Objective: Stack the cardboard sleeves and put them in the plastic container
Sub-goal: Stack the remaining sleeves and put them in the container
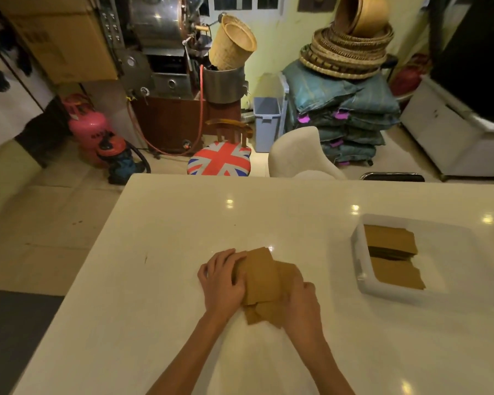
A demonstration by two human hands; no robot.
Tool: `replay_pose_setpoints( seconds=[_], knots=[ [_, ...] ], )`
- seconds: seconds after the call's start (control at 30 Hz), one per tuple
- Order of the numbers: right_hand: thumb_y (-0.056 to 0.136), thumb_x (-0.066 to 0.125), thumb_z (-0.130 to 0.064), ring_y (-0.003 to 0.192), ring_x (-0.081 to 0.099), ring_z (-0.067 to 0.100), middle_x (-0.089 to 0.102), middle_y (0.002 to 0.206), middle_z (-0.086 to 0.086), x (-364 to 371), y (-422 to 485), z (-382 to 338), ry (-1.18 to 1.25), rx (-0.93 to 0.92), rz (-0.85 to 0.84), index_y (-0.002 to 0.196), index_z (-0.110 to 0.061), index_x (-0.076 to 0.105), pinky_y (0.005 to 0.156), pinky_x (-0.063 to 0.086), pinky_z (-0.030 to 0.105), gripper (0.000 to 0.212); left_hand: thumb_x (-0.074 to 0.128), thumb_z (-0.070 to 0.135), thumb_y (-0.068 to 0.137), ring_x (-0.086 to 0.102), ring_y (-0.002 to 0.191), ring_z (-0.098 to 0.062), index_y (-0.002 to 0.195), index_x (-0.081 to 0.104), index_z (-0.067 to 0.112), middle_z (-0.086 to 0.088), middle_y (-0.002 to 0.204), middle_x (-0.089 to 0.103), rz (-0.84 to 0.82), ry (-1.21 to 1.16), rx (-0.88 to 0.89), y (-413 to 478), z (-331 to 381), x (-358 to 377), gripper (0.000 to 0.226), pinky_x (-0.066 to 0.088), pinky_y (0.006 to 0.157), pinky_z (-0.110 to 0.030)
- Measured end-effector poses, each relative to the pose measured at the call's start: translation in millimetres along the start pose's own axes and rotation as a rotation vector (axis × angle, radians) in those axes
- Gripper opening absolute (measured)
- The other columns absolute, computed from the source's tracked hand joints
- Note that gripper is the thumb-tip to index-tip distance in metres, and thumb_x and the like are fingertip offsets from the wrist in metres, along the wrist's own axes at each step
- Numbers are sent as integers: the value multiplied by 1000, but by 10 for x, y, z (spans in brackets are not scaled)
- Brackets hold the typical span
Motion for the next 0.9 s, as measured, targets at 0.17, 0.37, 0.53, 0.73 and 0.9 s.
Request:
replay_pose_setpoints(
  seconds=[0.17,0.37,0.53,0.73,0.9],
  knots=[
    [88,54,-6,127,51,31,47,145,13,-190,457,40,333,93,-1,152,-17,28,104,45,42,71,59,28,77,42,123,-5,118,62,38,22,123,52,-12,-76,7,-27,-26,-26,42,15,101,-26],
    [89,55,5,95,62,12,64,116,2,-288,396,87,560,90,-174,111,-22,55,77,51,28,35,62,21,75,38,119,-4,118,58,39,23,120,51,-8,-62,35,-56,4,-73,47,15,103,-25],
    [91,48,2,117,52,24,54,126,3,-880,351,231,251,-25,85,140,-19,39,99,43,40,54,52,14,69,41,120,-8,114,61,34,15,122,54,-7,-84,42,-71,5,-67,50,19,107,-30],
    [94,54,-12,109,55,22,57,119,-2,-966,317,22,473,24,96,135,-20,43,95,47,44,43,45,16,74,40,126,-10,114,66,30,13,125,56,67,-116,33,-87,-11,-68,47,12,108,-20],
    [81,50,-15,119,52,35,50,130,15,-104,394,-185,196,106,-139,145,-11,30,93,47,41,67,38,25,99,31,138,-19,136,53,23,3,147,46,18,-62,-147,-62,6,-79,40,21,113,-32]
  ],
)
Point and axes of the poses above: each hand's wrist, its own y-axis towards the middle knuckle, its own x-axis out of the palm, z = x × y, the point moved 4 cm from there along y, towards the middle knuckle
